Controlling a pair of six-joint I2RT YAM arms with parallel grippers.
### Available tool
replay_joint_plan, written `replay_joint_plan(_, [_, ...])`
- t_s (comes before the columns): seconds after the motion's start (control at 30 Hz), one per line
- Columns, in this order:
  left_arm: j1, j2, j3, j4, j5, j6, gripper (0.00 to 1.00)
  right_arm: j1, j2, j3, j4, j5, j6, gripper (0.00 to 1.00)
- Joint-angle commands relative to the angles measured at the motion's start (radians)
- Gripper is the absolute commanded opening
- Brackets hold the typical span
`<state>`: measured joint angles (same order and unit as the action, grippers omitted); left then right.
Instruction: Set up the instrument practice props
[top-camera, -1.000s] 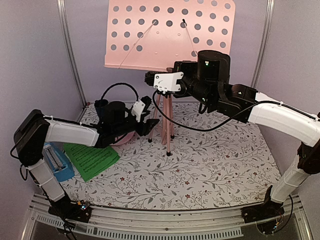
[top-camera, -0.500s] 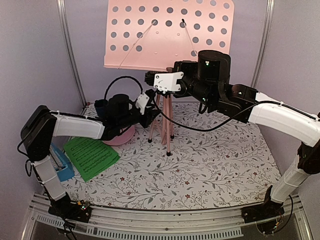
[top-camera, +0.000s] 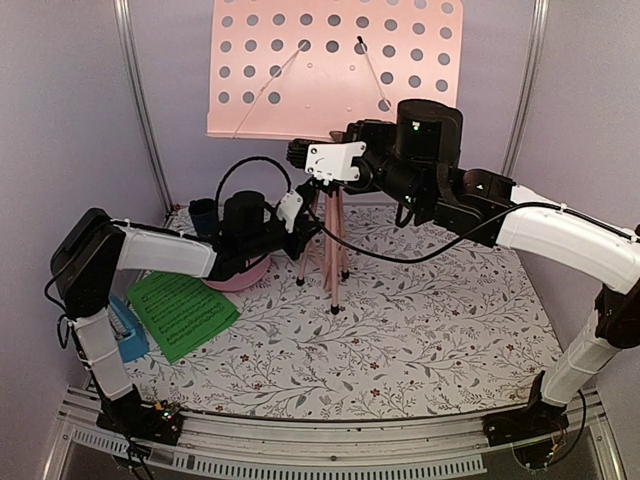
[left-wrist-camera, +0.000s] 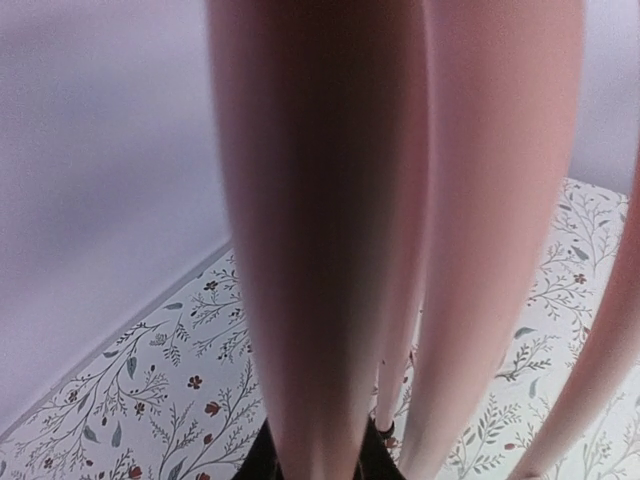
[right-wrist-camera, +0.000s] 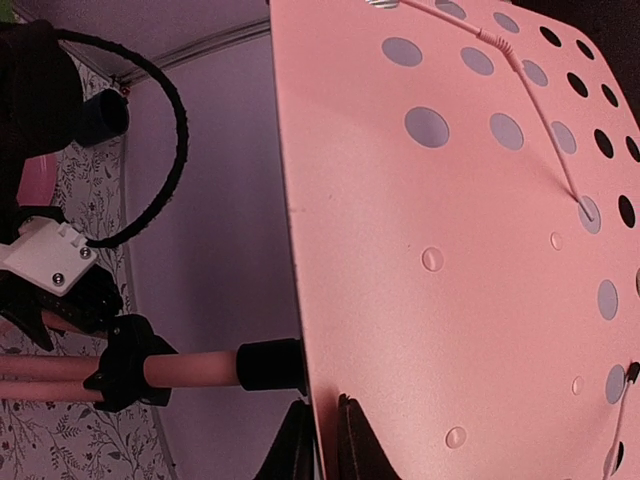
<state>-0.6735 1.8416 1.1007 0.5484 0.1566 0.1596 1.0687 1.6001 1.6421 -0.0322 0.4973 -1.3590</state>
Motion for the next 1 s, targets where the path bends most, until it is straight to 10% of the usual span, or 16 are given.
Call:
replay_joint_plan(0.0, [0.006, 0.005, -0.011, 0.01, 0.008, -0.009, 0.04, 0.034, -0.056, 0.047, 0.273, -0.04, 0.044, 0.1])
replay_joint_plan(0.43, [0.005, -0.013, -0.024, 0.002, -0.019, -0.016, 0.0, 0.124, -0.074, 0.036, 0.272, -0.014, 0.063, 0.79])
replay_joint_plan(0.73, [0.005, -0.018, -0.021, -0.014, -0.029, -0.012, 0.0, 0.201, -0.126, 0.005, -0.007, -0.047, 0.458, 0.92])
replay_joint_plan(0.97, [0.005, -0.015, -0.016, -0.023, -0.034, -0.013, 0.0, 0.189, -0.255, -0.382, 0.043, -0.177, 0.958, 0.93])
